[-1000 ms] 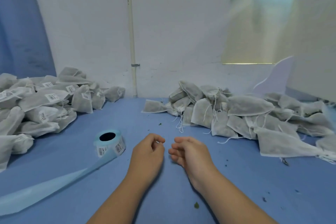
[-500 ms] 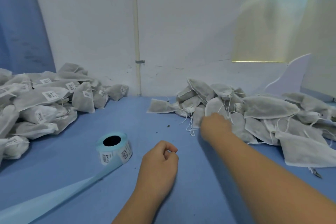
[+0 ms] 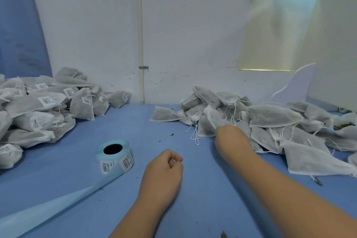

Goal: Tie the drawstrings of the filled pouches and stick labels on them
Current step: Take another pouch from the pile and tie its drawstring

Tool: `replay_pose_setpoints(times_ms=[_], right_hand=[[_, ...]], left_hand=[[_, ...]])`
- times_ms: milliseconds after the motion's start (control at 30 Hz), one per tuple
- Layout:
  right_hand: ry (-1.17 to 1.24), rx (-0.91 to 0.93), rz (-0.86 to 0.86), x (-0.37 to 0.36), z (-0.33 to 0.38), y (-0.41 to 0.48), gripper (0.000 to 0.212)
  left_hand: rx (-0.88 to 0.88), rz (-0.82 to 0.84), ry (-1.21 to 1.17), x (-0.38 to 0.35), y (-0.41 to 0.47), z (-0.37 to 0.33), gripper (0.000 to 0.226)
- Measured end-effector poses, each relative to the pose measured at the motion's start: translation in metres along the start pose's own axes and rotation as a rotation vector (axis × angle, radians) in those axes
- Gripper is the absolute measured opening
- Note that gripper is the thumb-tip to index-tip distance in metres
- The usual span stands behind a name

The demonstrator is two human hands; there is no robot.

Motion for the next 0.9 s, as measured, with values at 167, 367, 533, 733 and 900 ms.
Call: replay_pose_setpoints(times_ms=[167,367,533,733,900], right_hand=[[0.253,0.097,-0.086,0.017,-0.001,-0.047,0.016],[0.417,0.397,-0.192,0.05,0.019,-0.134,0.017],[0.57,0.653,-0.255,0.068,0.033,-0.178,0.015],[0.987,0.669,-0.132,0.087,0.014,-0.178,0.017],[1.424,0.222,-0.03,0.085,-0.036,-0.128,0.029]], left_hand=[[-0.012,-0.021,0.0,0.004,-0.001,-0.006,0.017],[-0.156,0.042,-0.019,-0.002,-0.006,-0.028,0.017],[-0.032,-0.009,-0.396,-0.003,-0.013,-0.034,0.04],[0.096,-0.015,-0.613,-0.001,-0.013,-0.03,0.041],[-0.02,0.149,-0.418,-0.002,-0.014,-0.044,0.028]])
Point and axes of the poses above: each hand's wrist, its own y-axis towards the middle knuckle, its own x-axis out of the back of the hand, z = x × y, the point moved 8 cm from there along y, towards the middle knuckle, and after that the axes turned 14 degrees about -x, right-handed, at the moved point
